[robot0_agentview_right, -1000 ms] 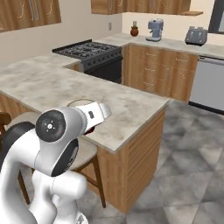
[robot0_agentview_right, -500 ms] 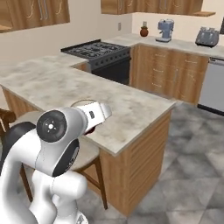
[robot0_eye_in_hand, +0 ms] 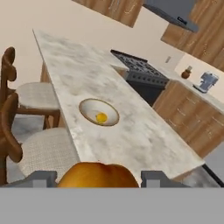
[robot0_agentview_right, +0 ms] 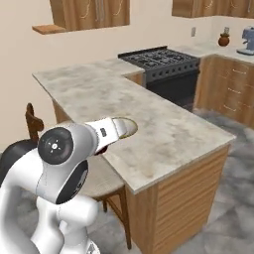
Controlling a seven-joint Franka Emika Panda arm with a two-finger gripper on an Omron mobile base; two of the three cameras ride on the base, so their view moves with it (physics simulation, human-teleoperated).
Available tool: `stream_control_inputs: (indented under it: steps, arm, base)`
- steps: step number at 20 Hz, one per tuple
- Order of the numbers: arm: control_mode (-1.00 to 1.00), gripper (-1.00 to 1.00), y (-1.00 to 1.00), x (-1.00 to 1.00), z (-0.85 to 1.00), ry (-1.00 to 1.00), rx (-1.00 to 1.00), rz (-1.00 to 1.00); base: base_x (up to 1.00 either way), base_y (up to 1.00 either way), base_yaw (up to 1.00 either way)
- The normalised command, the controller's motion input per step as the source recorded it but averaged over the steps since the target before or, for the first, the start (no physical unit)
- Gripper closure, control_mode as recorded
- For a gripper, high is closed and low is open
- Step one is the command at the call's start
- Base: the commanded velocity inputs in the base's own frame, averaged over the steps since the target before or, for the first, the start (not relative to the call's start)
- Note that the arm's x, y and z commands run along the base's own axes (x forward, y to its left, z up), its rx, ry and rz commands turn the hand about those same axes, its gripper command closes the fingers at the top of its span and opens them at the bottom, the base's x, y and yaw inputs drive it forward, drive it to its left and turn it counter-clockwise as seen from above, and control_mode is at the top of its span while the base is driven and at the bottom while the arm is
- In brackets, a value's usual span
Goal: Retrieve the mango and peach from the fridge and place them into the bowl on the dining table.
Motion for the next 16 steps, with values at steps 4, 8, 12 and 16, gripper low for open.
stream_control_inputs:
  steps: [4,8,12,16]
  arm:
    - [1.00,1.00,0.00,0.00,0.00,0.00,0.00,0.00]
    - [1.00,1.00,0.00,0.00,0.00,0.00,0.00,0.00]
    - [1.00,1.00,0.00,0.00,0.00,0.00,0.00,0.00]
    - [1.00,1.00,0.00,0.00,0.00,0.00,0.00,0.00]
  base:
    - [0.96,-0.27,0.58]
    - [0.87,-0.29,0.55]
    - [0.51,-0.11,0.33]
    - [0.18,0.00,0.06]
